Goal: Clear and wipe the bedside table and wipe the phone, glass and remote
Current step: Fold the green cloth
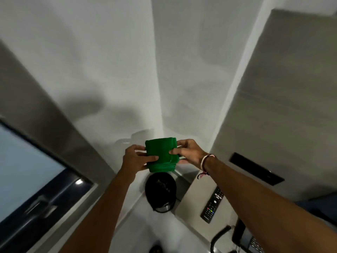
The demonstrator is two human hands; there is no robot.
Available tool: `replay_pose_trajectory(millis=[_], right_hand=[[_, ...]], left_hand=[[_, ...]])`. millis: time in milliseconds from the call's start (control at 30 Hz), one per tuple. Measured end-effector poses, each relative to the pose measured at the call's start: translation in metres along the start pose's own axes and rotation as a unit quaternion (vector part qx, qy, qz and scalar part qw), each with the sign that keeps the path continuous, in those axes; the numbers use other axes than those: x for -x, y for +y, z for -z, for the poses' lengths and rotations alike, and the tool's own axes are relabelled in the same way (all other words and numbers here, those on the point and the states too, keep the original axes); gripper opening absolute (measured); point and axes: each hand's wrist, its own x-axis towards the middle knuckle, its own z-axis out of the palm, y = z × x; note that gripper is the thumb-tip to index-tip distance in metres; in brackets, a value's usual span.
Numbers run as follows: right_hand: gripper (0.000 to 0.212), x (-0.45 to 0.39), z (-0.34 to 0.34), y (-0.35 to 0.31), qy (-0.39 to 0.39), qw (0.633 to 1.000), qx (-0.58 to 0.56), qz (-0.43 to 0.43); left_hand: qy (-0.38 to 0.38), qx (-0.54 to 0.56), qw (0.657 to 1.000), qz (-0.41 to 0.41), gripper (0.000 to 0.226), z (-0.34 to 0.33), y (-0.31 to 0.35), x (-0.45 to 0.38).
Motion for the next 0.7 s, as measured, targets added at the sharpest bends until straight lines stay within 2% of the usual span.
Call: replay_pose_trajectory(millis=[133, 200, 300, 433, 567, 700], right_hand=[[0.037, 0.010, -0.045, -0.027, -0.068, 0.997, 0.046, -0.001], [0.043, 0.014, -0.070, -0.030, -0.107, 0.993, 0.045, -0.020], [0.040, 0.019, -0.110, -0.027, -0.157, 0.986, 0.036, -0.041], [0.029, 0.027, -0.168, -0.015, -0.194, 0.978, 0.031, -0.068], [0.036, 0.029, -0.223, 0.000, -0.182, 0.979, -0.016, -0.090], [0.037, 0.019, -0.273, 0.012, -0.141, 0.983, -0.067, -0.095]], left_hand=[[0.021, 0.077, 0.996, 0.049, 0.039, 0.061, -0.002, 0.045], [0.022, 0.113, 0.990, 0.076, 0.038, 0.092, -0.013, 0.063], [0.015, 0.141, 0.986, 0.091, 0.032, 0.134, -0.033, 0.087], [0.076, 0.175, 0.977, 0.096, 0.027, 0.177, -0.064, 0.112], [0.170, 0.220, 0.956, 0.091, 0.019, 0.203, -0.086, 0.122], [0.255, 0.254, 0.930, 0.074, 0.023, 0.228, -0.099, 0.115]])
